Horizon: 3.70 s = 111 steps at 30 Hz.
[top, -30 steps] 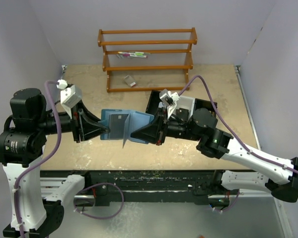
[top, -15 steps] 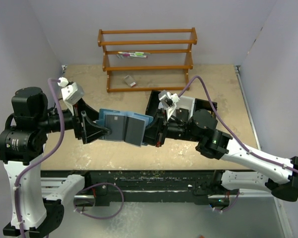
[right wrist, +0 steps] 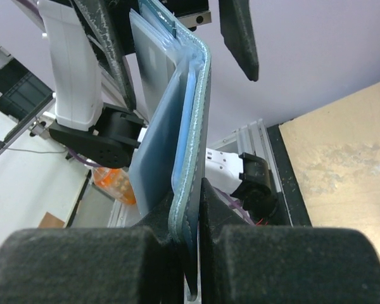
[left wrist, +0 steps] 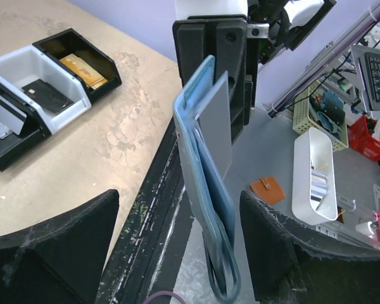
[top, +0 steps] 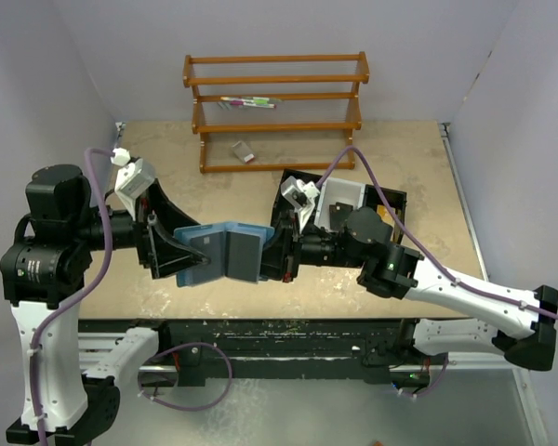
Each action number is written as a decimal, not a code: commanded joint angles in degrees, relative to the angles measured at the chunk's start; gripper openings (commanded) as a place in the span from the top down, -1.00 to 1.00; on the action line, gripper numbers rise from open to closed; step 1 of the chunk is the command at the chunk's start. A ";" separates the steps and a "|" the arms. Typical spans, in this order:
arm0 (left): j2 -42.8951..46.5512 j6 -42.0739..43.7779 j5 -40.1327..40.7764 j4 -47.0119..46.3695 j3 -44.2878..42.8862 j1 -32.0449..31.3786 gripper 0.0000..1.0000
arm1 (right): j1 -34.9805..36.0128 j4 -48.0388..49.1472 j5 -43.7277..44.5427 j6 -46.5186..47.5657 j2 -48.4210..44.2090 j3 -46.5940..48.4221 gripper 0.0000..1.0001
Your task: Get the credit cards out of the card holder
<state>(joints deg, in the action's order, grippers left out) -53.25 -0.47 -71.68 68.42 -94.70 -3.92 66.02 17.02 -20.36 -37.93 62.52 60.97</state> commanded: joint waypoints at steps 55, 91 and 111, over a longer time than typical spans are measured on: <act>-1.40 -3.60 1.28 -0.49 -4.93 -0.21 0.94 | 1.17 4.54 11.52 1.85 -4.65 -0.33 -0.33; 3.58 34.61 8.71 11.64 5.77 -0.21 -0.82 | 4.07 -60.28 -3.85 25.89 22.78 42.85 1.00; -4.92 39.25 -1.69 19.16 5.77 -0.21 0.54 | 3.38 -61.60 -5.22 30.99 29.16 52.74 0.98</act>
<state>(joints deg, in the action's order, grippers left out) -57.39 38.57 -70.30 89.91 -88.86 -4.21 69.12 -47.20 -25.19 -8.29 94.13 110.67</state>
